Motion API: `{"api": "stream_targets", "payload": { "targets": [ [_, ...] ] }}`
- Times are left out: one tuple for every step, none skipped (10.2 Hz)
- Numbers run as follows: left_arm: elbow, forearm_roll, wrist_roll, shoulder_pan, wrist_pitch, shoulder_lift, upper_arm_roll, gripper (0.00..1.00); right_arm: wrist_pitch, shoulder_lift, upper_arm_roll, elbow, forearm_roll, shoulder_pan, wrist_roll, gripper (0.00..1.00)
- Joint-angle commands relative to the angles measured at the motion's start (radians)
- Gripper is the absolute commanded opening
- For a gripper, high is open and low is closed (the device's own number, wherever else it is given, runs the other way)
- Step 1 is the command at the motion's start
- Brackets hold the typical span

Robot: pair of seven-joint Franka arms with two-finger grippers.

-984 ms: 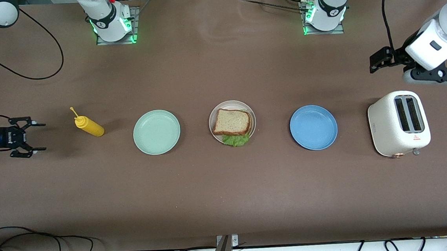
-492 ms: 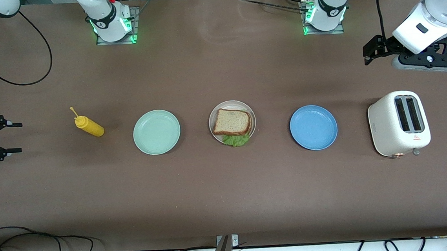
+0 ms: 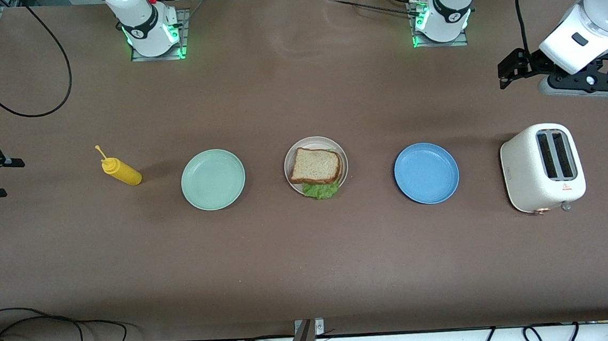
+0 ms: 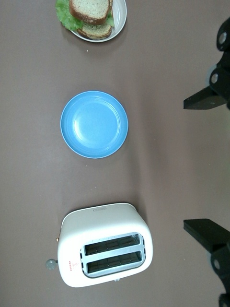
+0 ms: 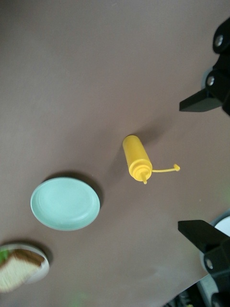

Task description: Make sandwich on beige plate with both arms

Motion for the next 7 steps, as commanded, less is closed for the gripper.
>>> {"api": "stream_targets", "payload": {
  "targets": [
    [0.012,0.017,0.001,0.005,-0.005,0.005,-0.010,1.00,0.037,-0.055,-0.005,-0.014,-0.104,0.060,0.236,1.00],
    [0.012,0.016,0.003,0.008,-0.005,0.005,-0.010,1.00,0.038,-0.074,0.000,-0.014,-0.152,0.082,0.321,1.00],
    [0.012,0.016,0.003,0.008,-0.005,0.005,-0.008,1.00,0.038,-0.094,0.000,-0.015,-0.193,0.114,0.403,1.00],
    [0.012,0.016,0.001,0.007,-0.005,0.005,-0.010,1.00,0.039,-0.104,0.000,-0.015,-0.235,0.134,0.483,1.00],
    [0.012,0.016,0.003,0.005,-0.005,0.005,-0.010,1.00,0.042,-0.108,0.001,-0.015,-0.250,0.154,0.563,1.00],
    [0.012,0.016,0.003,0.007,-0.005,0.005,-0.010,1.00,0.042,-0.108,0.003,-0.015,-0.251,0.157,0.612,1.00],
    [0.012,0.016,0.003,0.007,-0.005,0.005,-0.010,1.00,0.041,-0.109,0.001,-0.017,-0.263,0.177,0.642,1.00]
  ]
}}
